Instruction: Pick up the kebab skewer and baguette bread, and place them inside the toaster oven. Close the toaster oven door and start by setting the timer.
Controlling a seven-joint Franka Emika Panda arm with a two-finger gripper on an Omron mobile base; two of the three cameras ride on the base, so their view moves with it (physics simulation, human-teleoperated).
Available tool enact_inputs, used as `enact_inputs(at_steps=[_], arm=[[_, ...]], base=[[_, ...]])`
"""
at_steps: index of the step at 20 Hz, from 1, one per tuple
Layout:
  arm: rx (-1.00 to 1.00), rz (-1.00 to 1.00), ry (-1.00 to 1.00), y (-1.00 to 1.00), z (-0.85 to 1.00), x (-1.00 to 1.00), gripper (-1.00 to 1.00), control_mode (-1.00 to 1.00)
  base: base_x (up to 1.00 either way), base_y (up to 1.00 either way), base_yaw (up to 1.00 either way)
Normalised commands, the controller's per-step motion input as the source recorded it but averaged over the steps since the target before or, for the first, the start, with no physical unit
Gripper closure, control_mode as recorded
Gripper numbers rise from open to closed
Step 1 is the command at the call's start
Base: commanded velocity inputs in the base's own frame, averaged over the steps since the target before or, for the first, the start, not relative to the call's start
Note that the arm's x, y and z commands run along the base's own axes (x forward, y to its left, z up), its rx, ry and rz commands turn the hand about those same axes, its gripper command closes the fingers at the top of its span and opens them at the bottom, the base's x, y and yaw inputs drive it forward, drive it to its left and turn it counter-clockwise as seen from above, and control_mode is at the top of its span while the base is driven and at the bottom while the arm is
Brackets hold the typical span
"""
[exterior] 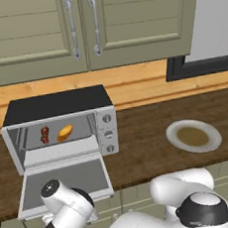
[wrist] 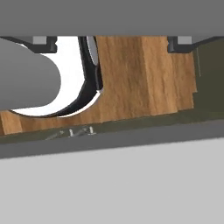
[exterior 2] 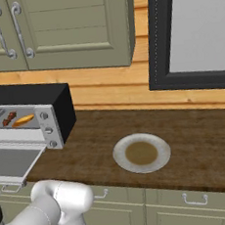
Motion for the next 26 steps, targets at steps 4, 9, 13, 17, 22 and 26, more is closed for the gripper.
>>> enact_inputs(at_steps=[4, 9, 13, 17, 22, 26], arm=[[0.0, 0.09, -0.07, 0.0, -0.05, 0.16, -1.0, -1.0], [0.0, 0.05, -0.07, 0.0, 0.0, 0.01, -1.0, -1.0], [0.0, 0.02, -0.06, 0.0, -0.06, 0.0, -1.0, -1.0], [0.0, 0.0, -0.08, 0.0, -0.11, 0.09, -1.0, -1.0], [0.0, 0.0, -0.12, 0.0, -0.03, 0.31, -1.0, -1.0], [0.0, 0.0, -0.12, 0.0, -0.01, 0.24, -1.0, -1.0]], base=[[0.0, 0.0, 0.0], [0.0, 0.0, 0.0], [0.0, 0.0, 0.0], [0.0, 0.0, 0.0], [0.0, 0.0, 0.0], [0.0, 0.0, 0.0]])
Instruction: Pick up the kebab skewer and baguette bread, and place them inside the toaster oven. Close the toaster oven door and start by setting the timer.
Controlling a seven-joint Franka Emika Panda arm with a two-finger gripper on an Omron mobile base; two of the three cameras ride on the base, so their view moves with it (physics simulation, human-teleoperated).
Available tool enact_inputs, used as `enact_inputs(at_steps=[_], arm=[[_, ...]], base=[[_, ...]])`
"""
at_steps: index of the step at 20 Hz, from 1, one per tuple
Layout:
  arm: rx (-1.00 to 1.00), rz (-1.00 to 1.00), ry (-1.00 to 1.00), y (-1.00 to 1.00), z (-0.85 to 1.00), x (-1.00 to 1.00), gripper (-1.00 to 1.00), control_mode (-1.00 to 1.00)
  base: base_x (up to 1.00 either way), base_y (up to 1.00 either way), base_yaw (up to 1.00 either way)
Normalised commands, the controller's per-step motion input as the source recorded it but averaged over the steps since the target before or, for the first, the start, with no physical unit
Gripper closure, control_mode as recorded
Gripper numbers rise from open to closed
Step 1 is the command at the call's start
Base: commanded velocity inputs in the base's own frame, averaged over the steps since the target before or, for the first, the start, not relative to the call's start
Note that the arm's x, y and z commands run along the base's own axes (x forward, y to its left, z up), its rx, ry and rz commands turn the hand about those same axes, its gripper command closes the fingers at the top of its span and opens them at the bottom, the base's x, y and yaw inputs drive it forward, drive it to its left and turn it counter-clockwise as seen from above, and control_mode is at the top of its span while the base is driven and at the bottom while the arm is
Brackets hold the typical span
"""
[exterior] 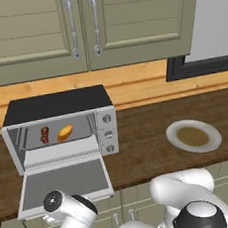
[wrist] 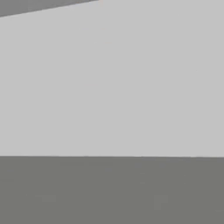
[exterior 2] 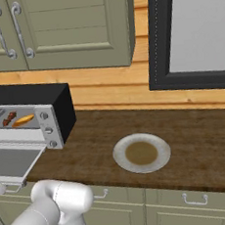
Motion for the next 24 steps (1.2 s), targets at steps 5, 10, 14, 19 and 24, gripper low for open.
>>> enact_inputs(at_steps=[5, 10, 14, 19, 24], arm=[[0.0, 0.0, -0.12, 0.0, 0.0, 0.3, -1.0, -1.0], [0.0, 0.0, -0.11, 0.0, 0.02, 0.37, -1.0, -1.0], [0.01, 0.0, -0.09, -0.01, 0.22, 0.57, -1.0, -1.0], [0.02, 0.0, -0.03, -0.04, 0.38, 0.74, -1.0, -1.0], [0.02, 0.0, 0.0, 0.0, 0.49, 0.82, -1.0, -1.0]], base=[[0.0, 0.0, 0.0], [0.0, 0.0, 0.0], [0.0, 0.0, 0.0], [0.0, 0.0, 0.0], [0.0, 0.0, 0.0]])
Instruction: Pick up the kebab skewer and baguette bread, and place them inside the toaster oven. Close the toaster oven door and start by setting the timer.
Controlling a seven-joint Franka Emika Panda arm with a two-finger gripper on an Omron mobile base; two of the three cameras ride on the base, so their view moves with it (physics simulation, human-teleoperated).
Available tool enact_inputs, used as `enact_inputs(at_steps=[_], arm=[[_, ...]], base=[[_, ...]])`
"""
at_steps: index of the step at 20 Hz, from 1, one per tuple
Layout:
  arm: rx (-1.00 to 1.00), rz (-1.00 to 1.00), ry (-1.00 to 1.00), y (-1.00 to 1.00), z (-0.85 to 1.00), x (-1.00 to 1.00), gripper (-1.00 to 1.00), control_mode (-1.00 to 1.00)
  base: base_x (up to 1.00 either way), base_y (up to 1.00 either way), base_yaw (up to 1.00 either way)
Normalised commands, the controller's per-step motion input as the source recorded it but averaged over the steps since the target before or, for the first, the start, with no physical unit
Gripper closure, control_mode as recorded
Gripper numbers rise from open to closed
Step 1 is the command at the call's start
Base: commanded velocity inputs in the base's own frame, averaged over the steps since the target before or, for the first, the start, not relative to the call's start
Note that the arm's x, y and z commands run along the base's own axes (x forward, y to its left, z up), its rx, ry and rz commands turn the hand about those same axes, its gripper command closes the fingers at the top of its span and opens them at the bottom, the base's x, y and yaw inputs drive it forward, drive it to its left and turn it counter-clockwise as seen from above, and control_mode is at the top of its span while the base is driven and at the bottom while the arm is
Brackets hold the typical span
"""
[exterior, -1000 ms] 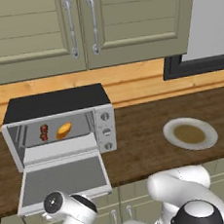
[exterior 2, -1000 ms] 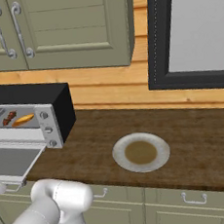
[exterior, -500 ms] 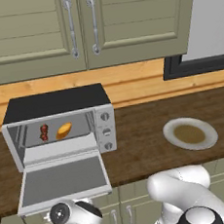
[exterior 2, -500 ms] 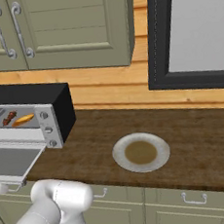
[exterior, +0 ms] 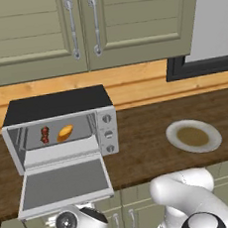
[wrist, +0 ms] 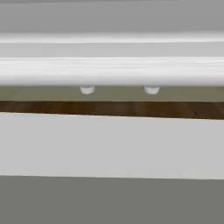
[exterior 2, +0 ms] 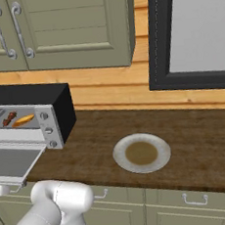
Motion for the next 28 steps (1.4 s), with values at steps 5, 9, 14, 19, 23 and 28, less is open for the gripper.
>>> enact_inputs(at_steps=[5, 9, 14, 19, 23, 28], arm=[[0.02, 0.0, -0.01, 0.0, 0.61, 0.88, -1.0, -1.0], [0.0, 0.0, -0.01, 0.0, 0.85, 0.76, -1.0, -1.0], [0.0, 0.0, 0.0, 0.0, 1.0, 0.53, -1.0, -1.0], [0.0, 0.0, 0.0, 0.0, 0.94, 0.55, -1.0, -1.0], [0.0, 0.0, 0.01, 0.0, 0.67, 0.45, -1.0, -1.0], [0.0, 0.0, 0.07, 0.0, 0.64, 0.45, -1.0, -1.0]], base=[[0.0, 0.0, 0.0], [0.0, 0.0, 0.0], [0.0, 0.0, 0.0], [0.0, 0.0, 0.0], [0.0, 0.0, 0.0], [0.0, 0.0, 0.0]])
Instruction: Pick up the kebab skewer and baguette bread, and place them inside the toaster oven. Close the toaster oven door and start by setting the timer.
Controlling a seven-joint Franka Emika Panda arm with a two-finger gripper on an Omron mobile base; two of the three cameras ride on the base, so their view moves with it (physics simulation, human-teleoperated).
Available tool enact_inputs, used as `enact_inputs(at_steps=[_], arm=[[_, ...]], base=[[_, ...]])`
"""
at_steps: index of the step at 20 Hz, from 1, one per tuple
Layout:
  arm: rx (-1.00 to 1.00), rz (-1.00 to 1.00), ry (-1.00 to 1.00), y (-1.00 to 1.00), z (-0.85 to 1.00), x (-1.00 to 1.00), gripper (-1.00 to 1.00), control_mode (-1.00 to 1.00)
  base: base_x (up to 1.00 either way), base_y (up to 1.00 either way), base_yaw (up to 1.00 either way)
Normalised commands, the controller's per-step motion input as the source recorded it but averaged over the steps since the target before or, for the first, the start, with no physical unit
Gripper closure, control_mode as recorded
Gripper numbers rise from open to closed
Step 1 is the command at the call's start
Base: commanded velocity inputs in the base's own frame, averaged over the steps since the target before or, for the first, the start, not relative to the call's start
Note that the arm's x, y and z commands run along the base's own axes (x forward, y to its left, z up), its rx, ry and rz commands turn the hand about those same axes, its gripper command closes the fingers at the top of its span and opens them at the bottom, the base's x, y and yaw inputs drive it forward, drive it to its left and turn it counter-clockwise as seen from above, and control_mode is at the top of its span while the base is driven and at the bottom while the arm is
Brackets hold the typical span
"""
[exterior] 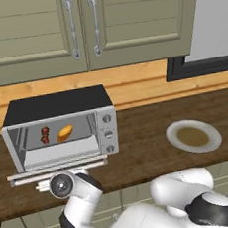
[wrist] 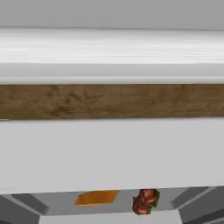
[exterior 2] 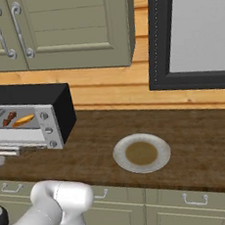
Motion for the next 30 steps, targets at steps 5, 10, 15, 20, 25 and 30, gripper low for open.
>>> enact_inputs(at_steps=[5, 10, 15, 20, 25, 30], arm=[[0.0, 0.0, 0.12, -0.01, 0.65, 0.45, -1.0, -1.0], [0.0, 0.0, 0.19, -0.09, 0.62, 0.19, -1.0, -1.0], [0.0, 0.0, 0.17, -0.11, 0.61, 0.19, -1.0, -1.0], [0.0, 0.0, 0.1, -0.06, 0.23, 0.28, -1.0, -1.0], [0.0, 0.0, 0.0, 0.0, -0.05, 0.25, -1.0, -1.0], [0.0, 0.0, 0.0, 0.0, -0.33, 0.35, -1.0, -1.0]], base=[[0.0, 0.0, 0.0], [0.0, 0.0, 0.0], [0.0, 0.0, 0.0], [0.0, 0.0, 0.0], [0.0, 0.0, 0.0], [0.0, 0.0, 0.0]])
